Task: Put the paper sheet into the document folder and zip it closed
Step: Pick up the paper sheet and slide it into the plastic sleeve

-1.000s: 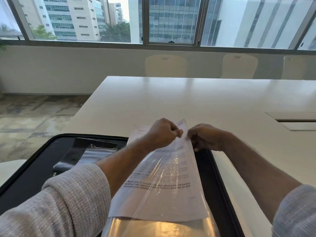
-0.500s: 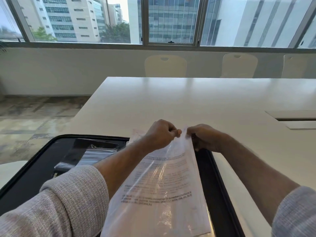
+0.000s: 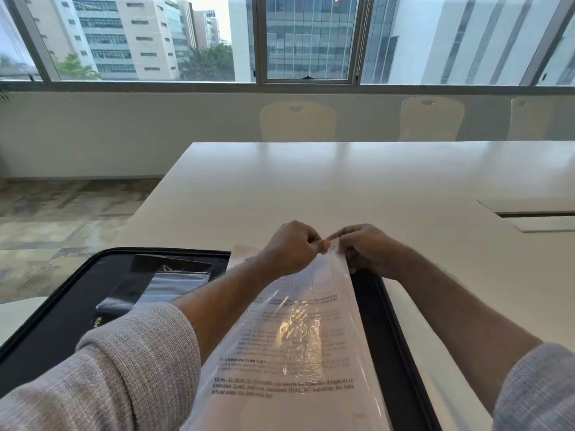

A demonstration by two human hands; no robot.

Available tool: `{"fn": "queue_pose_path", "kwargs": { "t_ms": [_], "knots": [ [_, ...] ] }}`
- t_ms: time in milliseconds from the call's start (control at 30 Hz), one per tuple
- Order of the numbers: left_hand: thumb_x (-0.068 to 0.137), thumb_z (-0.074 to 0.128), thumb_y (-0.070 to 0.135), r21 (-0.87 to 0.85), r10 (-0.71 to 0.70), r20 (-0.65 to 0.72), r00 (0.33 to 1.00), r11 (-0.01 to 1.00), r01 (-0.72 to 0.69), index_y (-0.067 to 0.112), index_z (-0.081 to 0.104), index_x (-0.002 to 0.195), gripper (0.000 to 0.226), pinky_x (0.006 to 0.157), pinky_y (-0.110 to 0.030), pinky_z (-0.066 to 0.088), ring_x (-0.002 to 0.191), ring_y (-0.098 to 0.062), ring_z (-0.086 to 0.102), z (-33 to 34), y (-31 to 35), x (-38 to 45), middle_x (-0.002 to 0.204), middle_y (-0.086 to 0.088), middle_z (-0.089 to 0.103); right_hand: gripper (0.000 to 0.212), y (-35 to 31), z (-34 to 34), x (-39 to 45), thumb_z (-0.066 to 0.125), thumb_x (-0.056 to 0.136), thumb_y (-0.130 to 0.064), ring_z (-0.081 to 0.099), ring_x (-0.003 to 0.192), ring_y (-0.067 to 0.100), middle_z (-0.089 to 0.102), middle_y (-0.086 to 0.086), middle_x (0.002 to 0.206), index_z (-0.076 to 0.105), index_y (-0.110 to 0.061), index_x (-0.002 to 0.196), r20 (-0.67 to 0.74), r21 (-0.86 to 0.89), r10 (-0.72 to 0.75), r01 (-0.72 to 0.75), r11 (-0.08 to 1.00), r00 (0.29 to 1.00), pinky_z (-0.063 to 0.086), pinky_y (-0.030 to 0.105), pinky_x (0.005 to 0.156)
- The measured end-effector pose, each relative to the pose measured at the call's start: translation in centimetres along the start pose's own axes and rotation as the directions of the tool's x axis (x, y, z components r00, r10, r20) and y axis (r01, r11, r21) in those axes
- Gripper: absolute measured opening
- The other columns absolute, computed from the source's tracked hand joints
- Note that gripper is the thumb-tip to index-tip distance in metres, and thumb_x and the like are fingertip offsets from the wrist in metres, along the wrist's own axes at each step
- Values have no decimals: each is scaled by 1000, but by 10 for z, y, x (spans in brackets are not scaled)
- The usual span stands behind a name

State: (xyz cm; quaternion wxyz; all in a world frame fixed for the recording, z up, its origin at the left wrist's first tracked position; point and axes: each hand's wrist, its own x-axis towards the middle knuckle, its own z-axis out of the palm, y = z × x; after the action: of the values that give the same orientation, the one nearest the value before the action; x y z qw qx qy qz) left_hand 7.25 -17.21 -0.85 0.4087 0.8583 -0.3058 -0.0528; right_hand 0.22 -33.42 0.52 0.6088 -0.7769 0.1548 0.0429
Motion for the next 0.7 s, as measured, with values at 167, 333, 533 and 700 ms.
{"fn": "queue_pose_path", "kwargs": {
  "t_ms": [167,333,533,700],
  "knots": [
    [88,70,35,31,-12,15,1000,999,11,21,76,75,21,39,-14,37,38,1,51,4,-3,2,63,9,67,38,1,-5,-4,55,95,-35,61,76,33,66,18,82,71,0,95,90,32,-46,43,999,995,48,32,55],
    [90,68,37,58,2,30,1000,998,-4,21,75,71,25,43,-15,41,46,-5,59,7,-5,1,63,9,69,57,1,-9,-10,62,82,-60,62,79,30,71,17,91,73,-5,93,176,-59,-83,94,994,981,49,31,60],
    [89,68,27,123,66,-18,998,990,-63,18,77,78,17,47,-19,43,52,-5,59,8,-4,-1,61,12,65,27,-1,-6,-14,71,86,-34,59,67,20,71,16,88,67,-8,83,148,-218,-76,107,970,986,44,28,56],
    [87,71,30,110,62,-60,996,992,-55,16,77,73,21,49,-19,45,55,0,63,4,-2,1,61,12,68,29,-4,-2,-15,77,79,-36,48,52,7,62,6,69,64,-13,69,160,-293,-75,120,948,984,36,21,48]
  ]
}}
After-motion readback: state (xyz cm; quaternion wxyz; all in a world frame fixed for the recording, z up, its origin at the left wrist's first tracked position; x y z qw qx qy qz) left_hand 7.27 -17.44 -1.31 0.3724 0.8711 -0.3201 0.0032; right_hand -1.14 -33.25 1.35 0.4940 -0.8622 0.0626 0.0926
